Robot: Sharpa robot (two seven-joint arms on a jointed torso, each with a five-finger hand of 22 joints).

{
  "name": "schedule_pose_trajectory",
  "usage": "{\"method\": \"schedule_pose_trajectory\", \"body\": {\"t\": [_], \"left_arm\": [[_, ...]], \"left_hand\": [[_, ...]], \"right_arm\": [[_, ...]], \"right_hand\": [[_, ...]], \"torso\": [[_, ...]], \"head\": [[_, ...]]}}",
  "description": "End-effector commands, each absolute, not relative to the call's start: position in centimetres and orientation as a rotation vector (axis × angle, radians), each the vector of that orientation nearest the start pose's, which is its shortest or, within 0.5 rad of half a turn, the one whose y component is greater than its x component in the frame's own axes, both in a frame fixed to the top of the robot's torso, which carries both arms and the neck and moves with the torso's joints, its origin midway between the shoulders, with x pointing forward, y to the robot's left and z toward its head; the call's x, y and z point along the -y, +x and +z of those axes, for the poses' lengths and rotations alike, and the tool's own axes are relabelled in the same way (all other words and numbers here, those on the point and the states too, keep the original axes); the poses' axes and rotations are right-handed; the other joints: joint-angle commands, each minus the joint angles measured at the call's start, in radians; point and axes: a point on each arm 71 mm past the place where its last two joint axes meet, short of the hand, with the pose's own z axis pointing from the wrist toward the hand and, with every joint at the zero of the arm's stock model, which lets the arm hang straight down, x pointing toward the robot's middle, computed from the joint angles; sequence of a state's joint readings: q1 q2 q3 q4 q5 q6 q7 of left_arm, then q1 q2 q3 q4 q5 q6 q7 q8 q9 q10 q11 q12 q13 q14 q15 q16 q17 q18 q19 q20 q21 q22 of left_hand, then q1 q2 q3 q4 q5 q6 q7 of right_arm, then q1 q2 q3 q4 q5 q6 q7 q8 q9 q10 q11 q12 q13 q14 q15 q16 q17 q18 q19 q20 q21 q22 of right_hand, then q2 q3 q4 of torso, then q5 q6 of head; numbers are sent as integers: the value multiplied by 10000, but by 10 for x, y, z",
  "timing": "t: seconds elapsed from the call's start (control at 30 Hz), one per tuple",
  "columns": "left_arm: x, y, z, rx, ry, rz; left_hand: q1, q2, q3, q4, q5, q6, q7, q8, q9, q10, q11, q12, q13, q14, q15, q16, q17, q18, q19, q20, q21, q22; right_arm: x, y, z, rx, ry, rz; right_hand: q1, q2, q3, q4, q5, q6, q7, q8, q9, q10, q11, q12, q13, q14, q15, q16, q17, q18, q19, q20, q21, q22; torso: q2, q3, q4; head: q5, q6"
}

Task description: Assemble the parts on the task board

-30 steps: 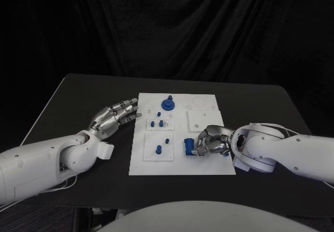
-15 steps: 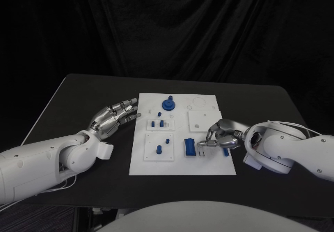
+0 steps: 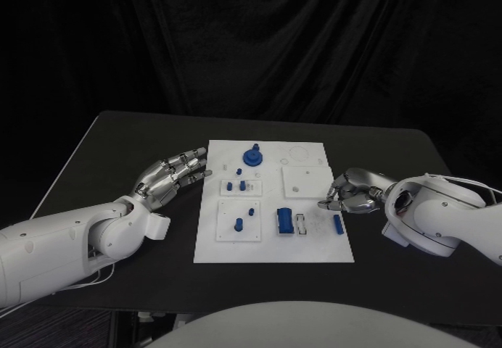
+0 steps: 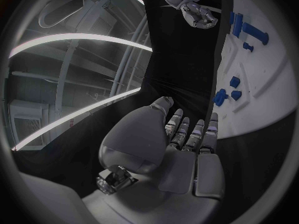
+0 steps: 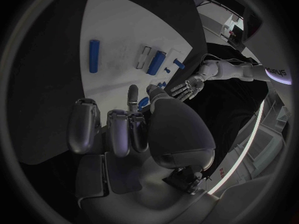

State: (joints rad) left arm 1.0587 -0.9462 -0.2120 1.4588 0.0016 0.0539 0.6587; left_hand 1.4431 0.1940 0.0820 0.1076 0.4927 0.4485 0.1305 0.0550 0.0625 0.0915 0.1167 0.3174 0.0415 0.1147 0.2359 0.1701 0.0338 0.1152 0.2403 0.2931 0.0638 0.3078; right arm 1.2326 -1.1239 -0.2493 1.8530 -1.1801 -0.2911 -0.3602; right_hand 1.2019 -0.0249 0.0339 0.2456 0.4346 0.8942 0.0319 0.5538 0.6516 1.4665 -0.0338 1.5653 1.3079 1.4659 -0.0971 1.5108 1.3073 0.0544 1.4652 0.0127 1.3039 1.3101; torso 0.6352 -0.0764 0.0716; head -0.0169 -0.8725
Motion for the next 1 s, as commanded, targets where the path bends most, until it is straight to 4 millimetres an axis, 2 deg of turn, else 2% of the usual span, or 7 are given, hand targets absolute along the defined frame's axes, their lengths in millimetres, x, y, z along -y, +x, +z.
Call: {"method": "schedule_pose_trajectory", "body": {"t": [0.03,0.27,0.4,0.6,0.8,0.87,1.0], "left_arm": [[-268,428,-284,-14823,-11579,-17658],[-266,429,-284,-14842,-11569,-17699],[-266,429,-285,-14852,-11573,-17697],[-267,429,-285,-14860,-11581,-17676],[-267,429,-285,-14873,-11588,-17669],[-267,429,-285,-14879,-11589,-17671],[-267,429,-285,-14895,-11594,-17675]], "left_hand": [[-99,-30,60,-19,57,-18,-1,36,-4,-17,79,66,16,-3,64,51,9,-89,90,-9,46,9],[-107,-42,76,-20,58,-35,1,36,-6,-15,87,57,15,-4,67,51,8,-90,89,-8,46,-3],[-107,-42,76,-20,58,-35,1,36,-6,-15,87,57,15,-4,67,51,8,-90,89,-8,46,-3],[-107,-42,76,-20,58,-35,1,36,-6,-15,87,57,15,-4,67,51,8,-90,89,-8,46,-3],[-107,-42,76,-20,58,-35,1,36,-6,-15,87,57,15,-4,67,51,8,-90,89,-8,46,-3],[-107,-42,76,-20,58,-35,1,36,-6,-15,87,57,15,-4,67,51,8,-90,89,-8,46,-3],[-115,-46,94,-20,60,-40,2,35,-7,-15,90,61,15,-7,68,50,7,-92,98,-8,49,2]], "right_arm": [[263,391,-232,-20373,1190,3489],[264,391,-237,-20478,367,2438],[264,389,-241,-20704,44,2005],[263,387,-248,-21012,-224,1628],[264,386,-253,-21287,-343,1338],[264,385,-254,-21355,-363,1261],[264,384,-256,-21464,-401,1142]], "right_hand": [[44,-112,44,46,205,78,-21,158,136,1043,-52,55,2629,835,-13,-44,1604,62,209,6,1,1810],[-26,-175,68,170,336,65,-71,411,387,1043,-100,55,2629,827,-51,-68,1569,65,201,-28,-12,1804],[-150,-194,60,323,138,44,-98,573,563,1043,-126,55,2629,831,-76,-63,1580,62,204,-52,-3,1807],[-323,-185,37,420,-229,31,-119,711,731,1043,-147,55,2629,830,-95,-70,1571,61,205,-74,-4,1807],[-474,-163,7,433,-503,-19,-112,732,798,1043,-144,55,2629,825,-96,-86,1546,67,196,-80,-32,1798],[-631,-140,-30,440,-720,-103,-80,654,781,1043,-120,55,2629,825,-82,-88,1544,74,182,-72,-75,1786],[-722,-112,-34,430,-810,-216,-25,455,672,1043,-77,55,2629,824,-49,-92,1539,77,174,-51,-99,1779]], "torso": [[4,-4,10],[44,30,-12],[39,25,-14],[59,39,-18],[69,45,-12],[61,40,-11],[56,37,-14]], "head": [[-43,-1],[-43,-1],[-40,-1],[-33,-1],[-60,-1],[-60,-1],[-62,-1]]}}
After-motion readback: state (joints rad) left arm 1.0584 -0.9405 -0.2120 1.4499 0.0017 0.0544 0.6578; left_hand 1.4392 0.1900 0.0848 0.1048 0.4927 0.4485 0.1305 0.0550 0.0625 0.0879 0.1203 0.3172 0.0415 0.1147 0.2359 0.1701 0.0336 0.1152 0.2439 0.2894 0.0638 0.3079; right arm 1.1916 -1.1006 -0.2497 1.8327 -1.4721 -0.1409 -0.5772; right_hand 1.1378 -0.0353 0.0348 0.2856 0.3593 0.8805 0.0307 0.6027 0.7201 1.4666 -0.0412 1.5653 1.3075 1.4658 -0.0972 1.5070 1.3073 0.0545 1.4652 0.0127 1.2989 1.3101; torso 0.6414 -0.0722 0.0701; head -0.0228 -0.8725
